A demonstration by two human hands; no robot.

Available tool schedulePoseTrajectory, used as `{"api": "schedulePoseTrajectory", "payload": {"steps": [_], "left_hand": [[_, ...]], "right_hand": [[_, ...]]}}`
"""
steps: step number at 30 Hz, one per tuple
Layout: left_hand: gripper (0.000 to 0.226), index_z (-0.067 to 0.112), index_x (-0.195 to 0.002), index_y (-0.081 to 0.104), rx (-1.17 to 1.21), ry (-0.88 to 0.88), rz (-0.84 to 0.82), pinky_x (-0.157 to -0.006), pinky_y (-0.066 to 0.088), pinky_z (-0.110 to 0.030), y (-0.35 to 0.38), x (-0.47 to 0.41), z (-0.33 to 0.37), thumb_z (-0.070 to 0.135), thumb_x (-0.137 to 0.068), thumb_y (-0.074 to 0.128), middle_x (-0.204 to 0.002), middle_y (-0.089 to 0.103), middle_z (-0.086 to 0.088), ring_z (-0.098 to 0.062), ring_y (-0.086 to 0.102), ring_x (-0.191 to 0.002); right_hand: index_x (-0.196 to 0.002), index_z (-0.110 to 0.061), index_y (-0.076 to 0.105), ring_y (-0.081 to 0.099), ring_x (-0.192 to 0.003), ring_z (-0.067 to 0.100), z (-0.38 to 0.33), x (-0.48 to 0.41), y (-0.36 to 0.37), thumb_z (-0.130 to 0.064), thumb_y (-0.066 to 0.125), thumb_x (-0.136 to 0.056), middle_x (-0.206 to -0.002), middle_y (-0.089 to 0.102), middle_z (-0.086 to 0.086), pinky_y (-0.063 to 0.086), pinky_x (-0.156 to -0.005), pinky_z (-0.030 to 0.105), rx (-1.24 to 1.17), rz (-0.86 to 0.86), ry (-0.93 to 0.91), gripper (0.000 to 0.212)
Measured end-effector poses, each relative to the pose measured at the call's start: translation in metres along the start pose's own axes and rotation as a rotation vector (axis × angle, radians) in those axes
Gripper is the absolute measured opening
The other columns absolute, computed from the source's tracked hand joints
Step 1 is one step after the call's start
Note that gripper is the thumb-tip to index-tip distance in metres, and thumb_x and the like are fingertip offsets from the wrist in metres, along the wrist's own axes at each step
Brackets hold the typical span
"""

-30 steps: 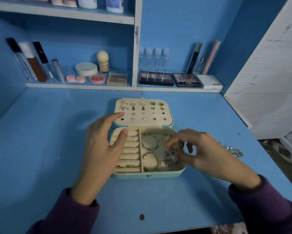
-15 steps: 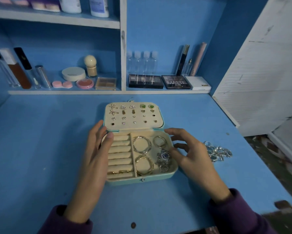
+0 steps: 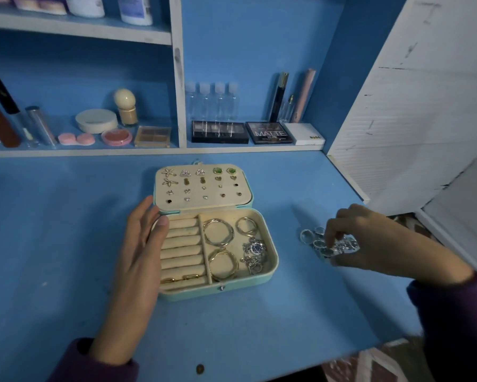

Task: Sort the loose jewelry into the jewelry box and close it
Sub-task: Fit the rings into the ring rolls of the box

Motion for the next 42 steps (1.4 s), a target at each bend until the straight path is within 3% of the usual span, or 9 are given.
{"api": "schedulePoseTrajectory", "payload": {"steps": [13,17,22,24,26,29,33,38,42], "left_hand": [[0.04,0.04,-0.129,0.044,-0.079,0.061,0.008,-0.112,0.034,-0.036,-0.002,-0.002,-0.004,0.026,-0.093,0.055,-0.131,0.052,0.019,-0.001,0.047,-0.124],[0.044,0.052,-0.124,0.044,-0.451,0.383,-0.015,-0.106,0.03,-0.019,0.003,0.005,0.011,0.048,-0.084,0.062,-0.123,0.037,0.045,0.01,0.036,-0.124],[0.04,0.029,-0.127,0.059,-0.615,0.745,-0.304,-0.101,0.034,-0.009,0.04,0.025,0.028,0.035,-0.087,0.056,-0.13,0.055,0.016,0.004,0.049,-0.121],[0.04,0.024,-0.126,0.061,-0.658,0.821,-0.308,-0.098,0.037,-0.009,0.045,0.027,0.028,0.031,-0.087,0.057,-0.123,0.058,0.016,0.003,0.054,-0.112],[0.039,0.021,-0.123,0.063,-0.662,0.816,-0.267,-0.094,0.039,-0.007,0.04,0.023,0.027,0.028,-0.086,0.059,-0.114,0.06,0.017,0.003,0.057,-0.102],[0.037,0.023,-0.117,0.066,-0.626,0.734,-0.162,-0.085,0.042,-0.002,0.02,0.01,0.029,0.03,-0.08,0.065,-0.104,0.066,0.022,0.006,0.062,-0.093],[0.027,0.029,-0.096,0.074,-0.545,0.444,-0.029,-0.078,0.052,-0.016,-0.009,-0.017,0.02,0.016,-0.074,0.08,-0.092,0.07,0.017,0.003,0.066,-0.084],[0.022,0.034,-0.091,0.074,-0.678,0.377,0.017,-0.072,0.042,-0.007,-0.016,-0.036,0.016,0.03,-0.071,0.081,-0.084,0.067,0.019,0.001,0.062,-0.085],[0.022,0.03,-0.09,0.076,-0.715,0.383,0.008,-0.08,0.05,-0.027,-0.014,-0.037,0.013,0.035,-0.069,0.08,-0.081,0.067,0.017,-0.003,0.065,-0.085]], "right_hand": [[-0.075,-0.034,0.07,0.054,-0.08,0.004,-0.008,-0.005,0.003,-0.033,0.076,-0.074,-0.079,0.061,-0.011,0.039,-0.07,0.014,-0.243,0.034,-0.046,0.007],[-0.077,-0.029,0.074,0.06,-0.066,0.005,-0.031,-0.003,-0.012,-0.041,0.073,-0.07,-0.076,0.07,-0.012,0.043,-0.065,0.013,-0.669,0.035,-0.031,0.014],[-0.086,-0.009,0.075,0.06,-0.063,0.004,-0.071,-0.018,-0.017,-0.005,0.068,-0.083,-0.072,0.072,-0.001,0.045,-0.061,0.01,-1.057,0.038,-0.109,0.009],[-0.088,-0.005,0.074,0.066,-0.076,0.016,-0.087,-0.027,-0.014,-0.006,0.068,-0.084,-0.081,0.073,0.009,0.052,-0.076,0.026,-1.128,0.046,-0.155,0.007],[-0.088,-0.006,0.074,0.066,-0.081,0.027,-0.101,-0.038,-0.011,-0.012,0.068,-0.081,-0.085,0.073,0.012,0.051,-0.079,0.037,-1.159,0.066,-0.178,0.011],[-0.087,-0.01,0.074,0.061,-0.069,0.008,-0.12,-0.057,-0.003,-0.007,0.068,-0.084,-0.075,0.072,0.0,0.045,-0.066,0.019,-1.189,0.117,-0.157,0.007],[-0.092,-0.029,0.07,0.058,-0.069,0.007,-0.135,-0.082,0.006,-0.016,0.068,-0.085,-0.073,0.067,-0.005,0.047,-0.068,0.025,-1.081,0.265,-0.086,0.015],[-0.084,-0.033,0.067,0.053,-0.06,0.002,-0.13,-0.094,0.003,-0.014,0.065,-0.086,-0.066,0.06,-0.009,0.041,-0.061,0.015,-1.03,0.472,-0.057,0.019],[-0.082,-0.027,0.071,0.059,-0.066,0.016,-0.11,-0.09,-0.001,-0.01,0.063,-0.087,-0.066,0.063,0.001,0.047,-0.064,0.026,-1.138,0.586,-0.008,0.019]]}}
Point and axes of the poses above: each hand's wrist, its own x-axis away from the middle knuckle, its own y-axis out of the palm, z = x × y, the point moved 5 cm from there along -x, towards the middle knuckle
